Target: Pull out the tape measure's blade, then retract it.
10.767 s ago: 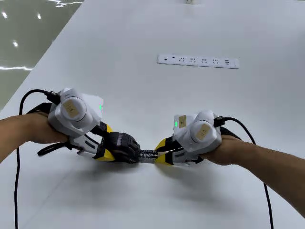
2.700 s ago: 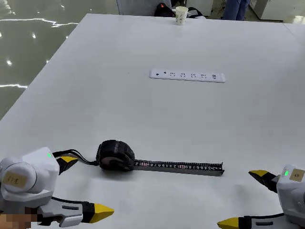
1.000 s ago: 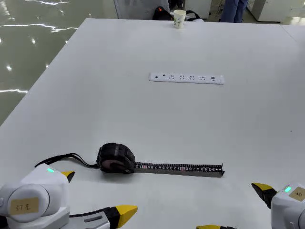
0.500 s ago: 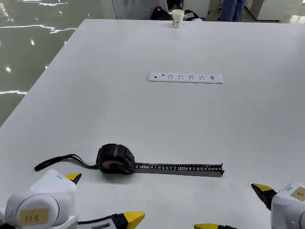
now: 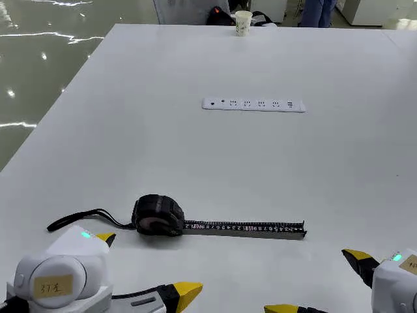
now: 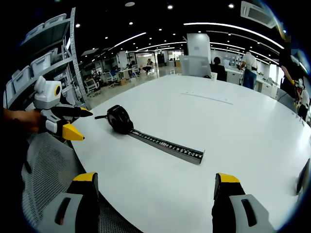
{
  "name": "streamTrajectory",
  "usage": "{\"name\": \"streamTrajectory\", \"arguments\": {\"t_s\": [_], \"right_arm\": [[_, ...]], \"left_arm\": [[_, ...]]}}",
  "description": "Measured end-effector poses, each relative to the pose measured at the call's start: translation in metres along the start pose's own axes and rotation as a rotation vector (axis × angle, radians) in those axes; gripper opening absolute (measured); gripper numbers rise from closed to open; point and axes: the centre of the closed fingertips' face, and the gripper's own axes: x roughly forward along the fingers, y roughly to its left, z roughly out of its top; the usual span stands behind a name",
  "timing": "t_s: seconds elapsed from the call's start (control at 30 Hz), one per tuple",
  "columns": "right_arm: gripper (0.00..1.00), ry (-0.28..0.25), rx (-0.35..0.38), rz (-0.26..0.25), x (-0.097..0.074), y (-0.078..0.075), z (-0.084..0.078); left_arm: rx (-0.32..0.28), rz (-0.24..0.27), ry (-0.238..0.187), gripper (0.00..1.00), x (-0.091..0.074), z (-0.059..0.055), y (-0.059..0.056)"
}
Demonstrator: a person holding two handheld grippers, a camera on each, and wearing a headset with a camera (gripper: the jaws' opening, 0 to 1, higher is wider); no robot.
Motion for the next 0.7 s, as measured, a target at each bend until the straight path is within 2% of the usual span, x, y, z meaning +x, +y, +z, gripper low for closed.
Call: {"name": "streamTrajectory", "arguments": {"t_s": [0.4,0.7], "right_arm": [[0.99,0.012,-0.013,0.032,0.006,-0.001,0.001],[0.98,0.024,-0.031,0.059,0.011,-0.008,0.003]], "left_arm": [[-0.001,0.032,0.012,0.98,0.006,0.007,0.013],[-0.006,0.051,0.03,0.98,0.013,0.013,0.02]]}}
